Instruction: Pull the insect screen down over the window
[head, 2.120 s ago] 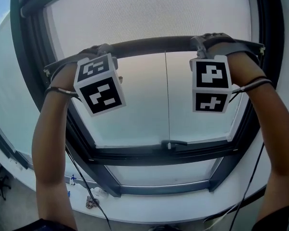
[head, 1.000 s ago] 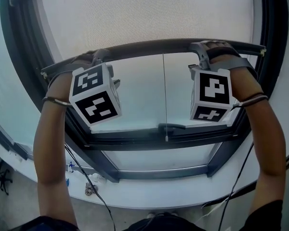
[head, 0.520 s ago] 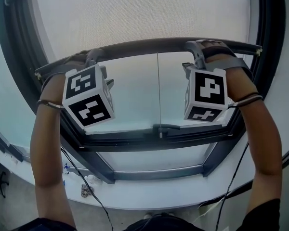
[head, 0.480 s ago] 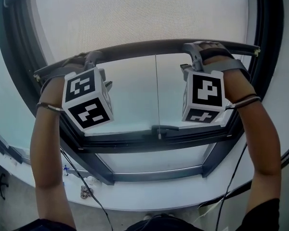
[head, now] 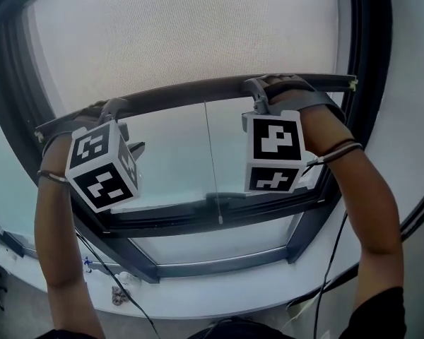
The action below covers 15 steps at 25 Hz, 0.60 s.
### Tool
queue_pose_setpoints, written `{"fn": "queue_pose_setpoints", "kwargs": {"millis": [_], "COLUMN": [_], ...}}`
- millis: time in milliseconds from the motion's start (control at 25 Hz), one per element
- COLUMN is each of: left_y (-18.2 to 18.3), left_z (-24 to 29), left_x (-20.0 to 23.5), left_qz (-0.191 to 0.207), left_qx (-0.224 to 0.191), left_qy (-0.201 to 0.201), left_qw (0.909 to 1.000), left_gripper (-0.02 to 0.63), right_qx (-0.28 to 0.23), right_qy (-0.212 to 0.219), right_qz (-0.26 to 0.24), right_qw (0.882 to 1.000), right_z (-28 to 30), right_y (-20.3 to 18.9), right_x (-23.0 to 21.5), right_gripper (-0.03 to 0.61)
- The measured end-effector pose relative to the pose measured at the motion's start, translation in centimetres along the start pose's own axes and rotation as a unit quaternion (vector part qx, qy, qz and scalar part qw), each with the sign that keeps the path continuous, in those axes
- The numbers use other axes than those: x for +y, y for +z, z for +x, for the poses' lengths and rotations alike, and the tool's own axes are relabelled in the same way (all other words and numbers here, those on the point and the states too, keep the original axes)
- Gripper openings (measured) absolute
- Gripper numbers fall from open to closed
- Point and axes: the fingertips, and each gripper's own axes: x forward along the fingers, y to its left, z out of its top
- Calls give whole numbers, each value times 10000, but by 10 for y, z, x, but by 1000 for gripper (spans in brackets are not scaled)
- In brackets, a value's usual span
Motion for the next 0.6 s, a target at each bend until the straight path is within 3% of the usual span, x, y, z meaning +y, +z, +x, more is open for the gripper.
{"fn": "queue_pose_setpoints", "kwargs": {"millis": [600], "left_y": [-3], "left_z": [17], "left_x": [-20], "left_qz": [-83], "left_qx": [-32], "left_qy": [-167], "left_qw": [9998], "left_gripper": [273], "right_qx": [47], "right_qy": [88], "right_qz": [-47], "right_qw": [9999], "right_z": [12], "right_y": [1], "right_x": [24], "right_gripper": [189]}}
